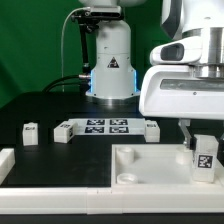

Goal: Assemble one leg

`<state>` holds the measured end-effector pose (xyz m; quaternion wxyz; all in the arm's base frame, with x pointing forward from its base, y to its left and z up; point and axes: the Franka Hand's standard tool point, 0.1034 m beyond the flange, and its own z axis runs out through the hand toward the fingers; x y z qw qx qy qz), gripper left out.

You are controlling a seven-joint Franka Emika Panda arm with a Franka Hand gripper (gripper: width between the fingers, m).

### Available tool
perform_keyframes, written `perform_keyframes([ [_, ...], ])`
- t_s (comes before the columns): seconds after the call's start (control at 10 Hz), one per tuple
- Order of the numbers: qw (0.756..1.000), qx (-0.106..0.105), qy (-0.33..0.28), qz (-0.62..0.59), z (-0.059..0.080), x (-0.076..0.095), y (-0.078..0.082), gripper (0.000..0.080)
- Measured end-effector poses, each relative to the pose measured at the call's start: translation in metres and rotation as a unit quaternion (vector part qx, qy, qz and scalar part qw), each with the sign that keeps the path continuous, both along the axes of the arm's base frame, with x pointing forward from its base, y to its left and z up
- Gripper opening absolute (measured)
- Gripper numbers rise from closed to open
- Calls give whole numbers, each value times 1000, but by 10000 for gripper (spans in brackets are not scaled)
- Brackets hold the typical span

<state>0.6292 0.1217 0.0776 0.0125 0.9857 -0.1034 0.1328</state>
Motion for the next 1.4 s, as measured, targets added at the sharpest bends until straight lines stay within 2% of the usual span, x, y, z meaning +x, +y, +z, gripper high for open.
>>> perform_keyframes([
  [0.2,988,33,-5,-151,-1,-1,-2,290],
  [0.4,953,58,-10,-296,-1,-4,-5,291],
  [0.5,934,69,-13,-351,-1,-5,-6,291],
  [0.7,876,91,-21,-472,-1,-8,-5,292],
  [0.9,845,99,-29,-526,-1,-8,-4,294],
  [1.0,846,98,-29,-524,0,-8,-4,294],
  [1.2,855,94,-28,-509,-1,-8,-4,543],
  [1.3,866,93,-31,-491,0,-7,-4,543],
  [1.4,904,76,-26,-420,-1,-6,-3,630],
])
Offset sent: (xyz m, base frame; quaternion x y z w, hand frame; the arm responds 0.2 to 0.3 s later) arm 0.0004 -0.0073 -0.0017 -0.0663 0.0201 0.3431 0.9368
